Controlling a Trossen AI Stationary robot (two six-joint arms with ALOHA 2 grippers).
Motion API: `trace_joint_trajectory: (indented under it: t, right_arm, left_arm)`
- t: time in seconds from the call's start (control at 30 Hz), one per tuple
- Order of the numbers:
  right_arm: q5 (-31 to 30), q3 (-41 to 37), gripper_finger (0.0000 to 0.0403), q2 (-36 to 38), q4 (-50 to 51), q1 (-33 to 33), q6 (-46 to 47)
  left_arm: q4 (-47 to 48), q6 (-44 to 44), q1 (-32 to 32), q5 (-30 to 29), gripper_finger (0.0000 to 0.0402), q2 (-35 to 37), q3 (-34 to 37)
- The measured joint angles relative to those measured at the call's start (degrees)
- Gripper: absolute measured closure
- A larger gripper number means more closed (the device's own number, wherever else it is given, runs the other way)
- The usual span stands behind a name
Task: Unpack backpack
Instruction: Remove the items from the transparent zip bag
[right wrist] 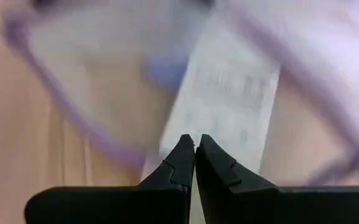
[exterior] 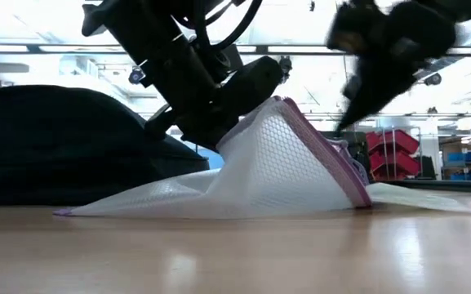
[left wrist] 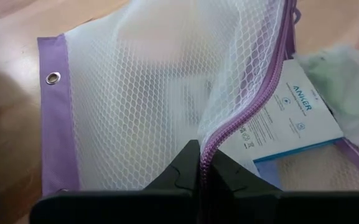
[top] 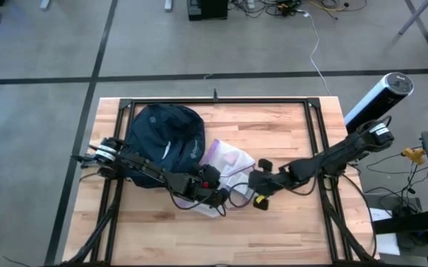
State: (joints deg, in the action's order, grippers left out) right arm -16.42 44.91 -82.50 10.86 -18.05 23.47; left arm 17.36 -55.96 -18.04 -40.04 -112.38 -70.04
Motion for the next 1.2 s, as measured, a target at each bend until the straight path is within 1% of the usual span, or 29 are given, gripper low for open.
trace_joint_trajectory:
  t: [0.07, 0.23, 0.33, 0.37, 0.4, 0.47, 0.53, 0.7, 0.73, 0.8, 0.87, 0.93, 1.03, 1.1, 1.13, 1.2]
  right_arm:
    - [-0.7, 0.1, 0.0403, -2.5, -3.3, 1.6, -1.2]
    - [-1.5, 0.0, 0.0403, -9.5, -5.7, 4.3, -2.3]
    - [0.9, 0.0, 0.0403, -13.3, -4.4, 4.1, -0.6]
    - [3.4, 0.2, 0.0403, -13.5, -3.3, 3.6, 0.2]
    - [5.4, 0.3, 0.0403, -13.4, -1.4, 2.8, 1.3]
    - [7.4, 0.5, 0.0403, -12.4, 4.3, 0.8, 2.6]
    - [9.2, 0.4, 0.0403, -9.4, 11.6, -1.1, 3.6]
    - [10.3, -0.3, 0.0403, -0.5, 18.2, -3.1, 7.0]
    - [9.6, -0.3, 0.0403, 1.2, 17.9, -3.4, 7.6]
    - [5.2, -0.2, 0.0403, 3.2, 14.9, -3.4, 7.9]
    - [1.2, -0.4, 0.0403, 3.4, 12.9, -2.8, 6.2]
    - [-0.9, -0.4, 0.0403, 2.3, 9.9, -1.8, 5.4]
    - [-1.2, -0.4, 0.0403, -1.5, 6.7, -0.4, 5.2]
    - [-1.0, -0.4, 0.0403, -4.8, 5.3, -0.3, 5.1]
    - [-0.2, -0.4, 0.0403, -6.5, 5.1, -0.3, 5.0]
    - [3.7, -0.4, 0.0403, -9.2, 4.9, -0.5, 4.9]
  left_arm:
    - [-0.3, 0.2, 0.1, 0.0, 0.0402, 0.0, 0.0]
    - [-0.5, 0.3, 0.2, 0.1, 0.0402, 0.0, 0.0]
    - [-0.5, 0.5, 0.4, 0.2, 0.0402, 0.0, 0.2]
    - [-0.4, 0.9, 0.5, 0.4, 0.0402, 0.0, 0.3]
    - [-0.3, 1.3, 0.6, 0.6, 0.0402, 0.0, 0.3]
    - [-0.4, 1.4, 0.7, 0.5, 0.0402, -0.1, 0.4]
    - [-0.5, 1.4, 1.0, 0.5, 0.0402, -0.1, 0.4]
    - [0.0, 2.1, 1.9, 0.4, 0.0401, -0.1, 0.6]
    - [0.0, 2.5, 2.0, 0.4, 0.0401, -0.1, 0.6]
    - [-0.5, 3.6, 2.3, 0.4, 0.0401, -0.1, 0.6]
    - [-1.0, 4.6, 2.5, 0.4, 0.0401, -0.1, 0.6]
    - [-1.7, 5.8, 2.5, 0.4, 0.0401, -0.1, 0.6]
    - [-4.3, 8.2, 2.5, 0.4, 0.0401, -0.1, 0.6]
    - [-7.9, 11.1, 2.5, 0.5, 0.0401, -0.1, 0.6]
    - [-10.1, 13.2, 2.5, 0.5, 0.0401, -0.1, 0.6]
    - [-14.3, 17.8, 2.6, 0.5, 0.0401, -0.5, 0.6]
